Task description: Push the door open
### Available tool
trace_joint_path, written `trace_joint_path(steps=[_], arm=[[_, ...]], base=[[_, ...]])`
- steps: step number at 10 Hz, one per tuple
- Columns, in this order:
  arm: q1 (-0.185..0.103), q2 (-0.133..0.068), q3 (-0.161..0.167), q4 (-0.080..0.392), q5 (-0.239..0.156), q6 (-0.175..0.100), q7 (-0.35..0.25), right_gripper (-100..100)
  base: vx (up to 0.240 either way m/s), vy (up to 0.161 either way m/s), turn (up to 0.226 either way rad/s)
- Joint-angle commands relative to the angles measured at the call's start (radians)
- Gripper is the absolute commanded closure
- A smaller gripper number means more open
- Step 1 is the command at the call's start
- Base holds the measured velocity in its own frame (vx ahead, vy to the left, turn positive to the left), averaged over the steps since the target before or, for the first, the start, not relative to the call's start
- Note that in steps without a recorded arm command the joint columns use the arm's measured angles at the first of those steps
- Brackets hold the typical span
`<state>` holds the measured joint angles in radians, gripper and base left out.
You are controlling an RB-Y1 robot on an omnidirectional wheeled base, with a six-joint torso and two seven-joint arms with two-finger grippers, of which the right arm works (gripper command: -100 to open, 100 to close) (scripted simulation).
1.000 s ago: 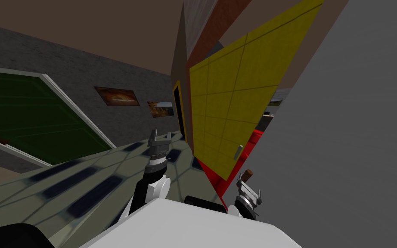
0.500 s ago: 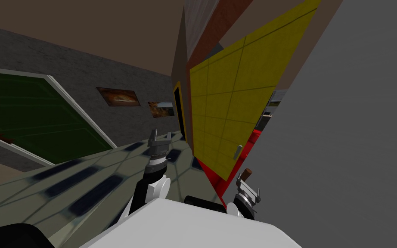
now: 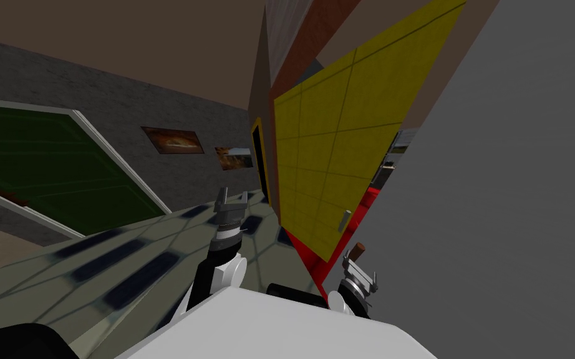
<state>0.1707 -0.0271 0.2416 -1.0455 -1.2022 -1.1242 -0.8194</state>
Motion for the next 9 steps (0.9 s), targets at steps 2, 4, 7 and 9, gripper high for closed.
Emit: trace_joint_path(steps=[2, 4, 7, 9], arm=[[0.038, -0.033, -0.018, 0.002, -0.003, -0.004, -0.006, 100], [0.038, -0.033, -0.018, 0.002, -0.003, -0.004, -0.006, 100], [0.038, -0.033, -0.018, 0.002, -0.003, -0.004, -0.006, 100], [-0.009, -0.023, -0.030, 0.040, -0.020, -0.016, -0.011, 100]], base=[[-0.001, -0.005, 0.021], [-0.003, -0.005, -0.001], [-0.006, -0.001, 0.002], [0.013, -0.031, 0.052]])
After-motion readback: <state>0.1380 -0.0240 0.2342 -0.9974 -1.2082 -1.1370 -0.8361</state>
